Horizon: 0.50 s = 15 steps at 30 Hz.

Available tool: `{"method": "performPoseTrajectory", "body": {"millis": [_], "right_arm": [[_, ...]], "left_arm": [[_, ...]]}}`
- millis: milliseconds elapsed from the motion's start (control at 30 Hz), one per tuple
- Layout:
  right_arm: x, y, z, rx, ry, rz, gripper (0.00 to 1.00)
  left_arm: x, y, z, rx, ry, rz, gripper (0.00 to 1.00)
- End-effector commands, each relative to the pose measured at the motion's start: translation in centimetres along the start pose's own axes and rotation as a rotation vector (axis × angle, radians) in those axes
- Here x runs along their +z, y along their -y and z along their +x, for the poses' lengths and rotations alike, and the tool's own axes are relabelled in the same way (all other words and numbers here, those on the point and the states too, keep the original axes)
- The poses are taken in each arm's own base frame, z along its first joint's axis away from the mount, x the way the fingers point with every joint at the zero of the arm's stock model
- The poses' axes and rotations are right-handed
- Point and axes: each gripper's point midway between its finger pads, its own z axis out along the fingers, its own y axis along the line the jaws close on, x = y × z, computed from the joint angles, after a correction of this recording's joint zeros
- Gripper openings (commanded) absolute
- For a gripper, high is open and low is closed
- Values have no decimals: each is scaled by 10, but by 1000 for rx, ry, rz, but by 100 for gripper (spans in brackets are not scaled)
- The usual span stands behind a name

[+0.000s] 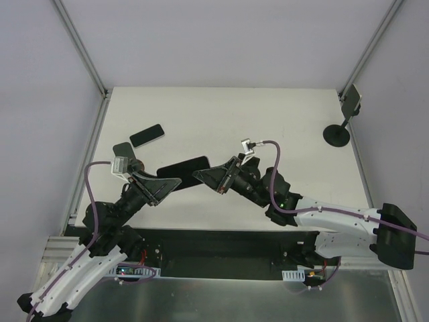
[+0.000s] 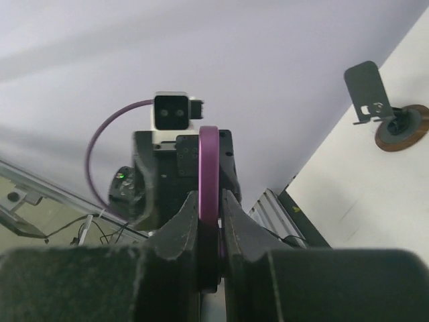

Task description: Place the phone on the phone stand

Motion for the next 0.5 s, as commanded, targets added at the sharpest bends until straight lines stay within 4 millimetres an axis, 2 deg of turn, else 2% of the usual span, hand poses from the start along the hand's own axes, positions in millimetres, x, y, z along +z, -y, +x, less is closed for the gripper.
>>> {"method": "performPoseTrajectory", "body": {"millis": [0,33,67,100,133,200,233,267,300,333,433,467], "right_arm": [[-8,-2,-29,124,43,-11,1],[-12,2,-30,135,38,0,1],[-17,17,-25,145,19,58,1],[-23,17,-35,148,36,70,1],[-31,30,-21,156,-36,128,1],[-40,33,-30,155,-44,173,1],[-48,45,-21,182,-99,231,1],[-52,46,-21,196,-119,242,1],[-55,49,-29,209,-116,257,1],[-65,56,-17,262,-185,303,1],[-81,78,-16,390,-204,421,1],[-84,79,-17,459,-184,431,1]], "left_arm": [[-15,4,-6,116,-31,-119,74],[-23,-11,-1,157,-66,-197,82],[-28,-1,-8,190,-45,-194,87],[-33,-3,-10,214,-45,-223,90],[-41,-16,-9,257,-61,-286,95],[-50,-12,-24,305,-21,-342,97],[-53,-15,-27,353,-23,-368,98],[-58,-15,-30,376,-38,-411,98],[-59,-16,-32,403,-47,-432,98],[-59,-19,-33,445,-73,-454,99],[-47,-29,-26,488,-195,-529,99],[-43,-23,-21,494,-242,-504,98]]}}
